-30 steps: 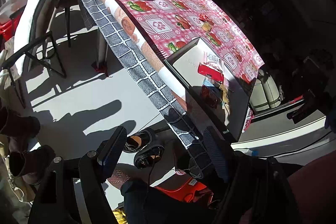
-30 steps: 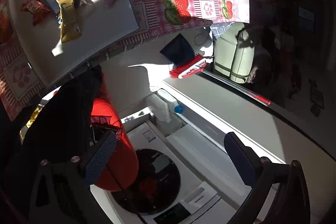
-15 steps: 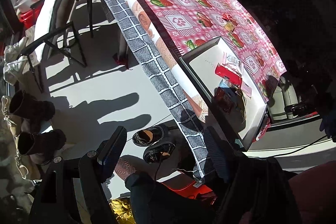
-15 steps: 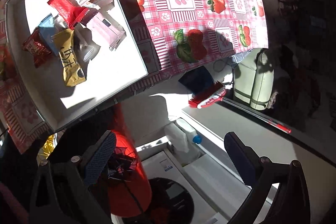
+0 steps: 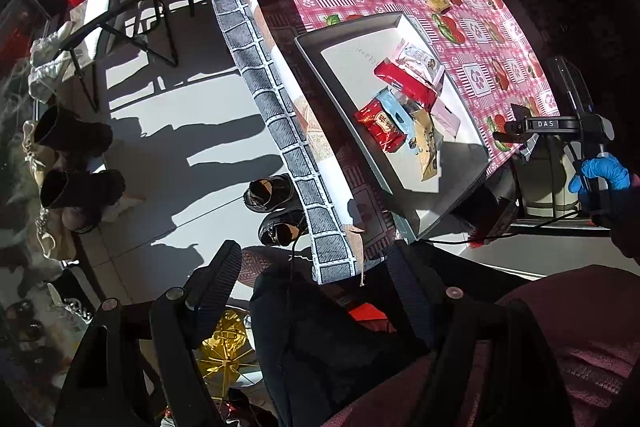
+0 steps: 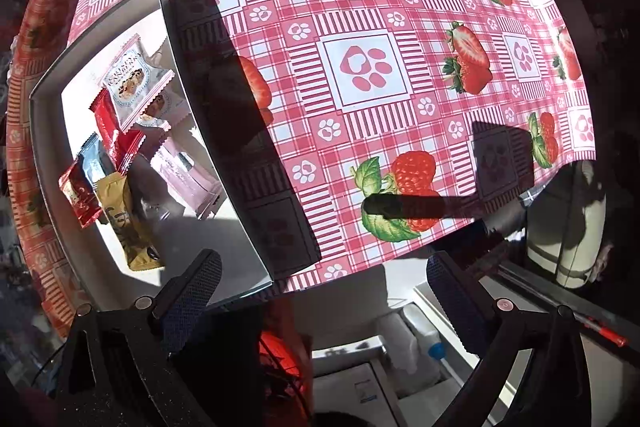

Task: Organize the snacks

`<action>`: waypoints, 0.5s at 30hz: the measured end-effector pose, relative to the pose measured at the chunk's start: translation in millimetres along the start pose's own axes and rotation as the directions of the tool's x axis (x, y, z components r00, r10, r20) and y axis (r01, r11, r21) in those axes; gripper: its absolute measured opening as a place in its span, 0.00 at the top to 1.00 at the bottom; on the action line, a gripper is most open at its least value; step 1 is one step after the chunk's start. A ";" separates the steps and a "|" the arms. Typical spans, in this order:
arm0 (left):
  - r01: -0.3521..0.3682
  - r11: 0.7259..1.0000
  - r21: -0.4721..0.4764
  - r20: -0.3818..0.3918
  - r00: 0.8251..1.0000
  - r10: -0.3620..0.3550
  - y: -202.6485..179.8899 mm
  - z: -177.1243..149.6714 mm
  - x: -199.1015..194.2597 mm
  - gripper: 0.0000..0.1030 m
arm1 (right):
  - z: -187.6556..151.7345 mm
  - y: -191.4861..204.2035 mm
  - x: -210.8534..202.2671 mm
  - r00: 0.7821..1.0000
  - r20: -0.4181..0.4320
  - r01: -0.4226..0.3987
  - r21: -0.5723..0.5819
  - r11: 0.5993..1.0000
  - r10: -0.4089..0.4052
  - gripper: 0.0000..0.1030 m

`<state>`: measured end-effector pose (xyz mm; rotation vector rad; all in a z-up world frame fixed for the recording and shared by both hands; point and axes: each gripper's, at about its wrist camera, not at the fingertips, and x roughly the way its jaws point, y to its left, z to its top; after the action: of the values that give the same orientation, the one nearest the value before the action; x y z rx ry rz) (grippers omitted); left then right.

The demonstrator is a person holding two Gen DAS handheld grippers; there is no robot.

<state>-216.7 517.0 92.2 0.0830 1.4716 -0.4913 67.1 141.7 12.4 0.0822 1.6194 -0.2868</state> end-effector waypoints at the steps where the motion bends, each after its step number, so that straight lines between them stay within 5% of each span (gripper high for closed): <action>1: 0.012 1.000 0.016 -0.007 1.000 -0.012 -3.4 0.4 1.9 0.23 | -1.5 -3.2 0.4 1.000 0.005 -0.011 0.013 1.000 0.011 0.00; 5: 0.087 0.995 0.043 -0.041 0.996 -0.085 -11.8 -1.4 8.0 0.23 | -7.5 -16.0 -4.1 0.999 0.036 -0.004 0.101 0.995 0.000 0.00; 11: -0.017 0.999 -0.028 -0.024 1.000 0.016 -33.8 -1.4 0.2 0.23 | 34.2 -43.8 -13.3 0.990 0.102 -0.113 0.203 0.973 0.094 0.00; 15: -0.120 0.975 -0.187 0.017 0.992 0.125 -54.1 3.8 -5.1 0.23 | 97.3 -58.4 -10.1 0.975 0.121 -0.206 0.181 0.962 0.186 0.00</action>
<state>-233.0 468.4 110.7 0.0188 1.4678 -0.2527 149.2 63.8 26.1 0.3695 1.4645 -0.2888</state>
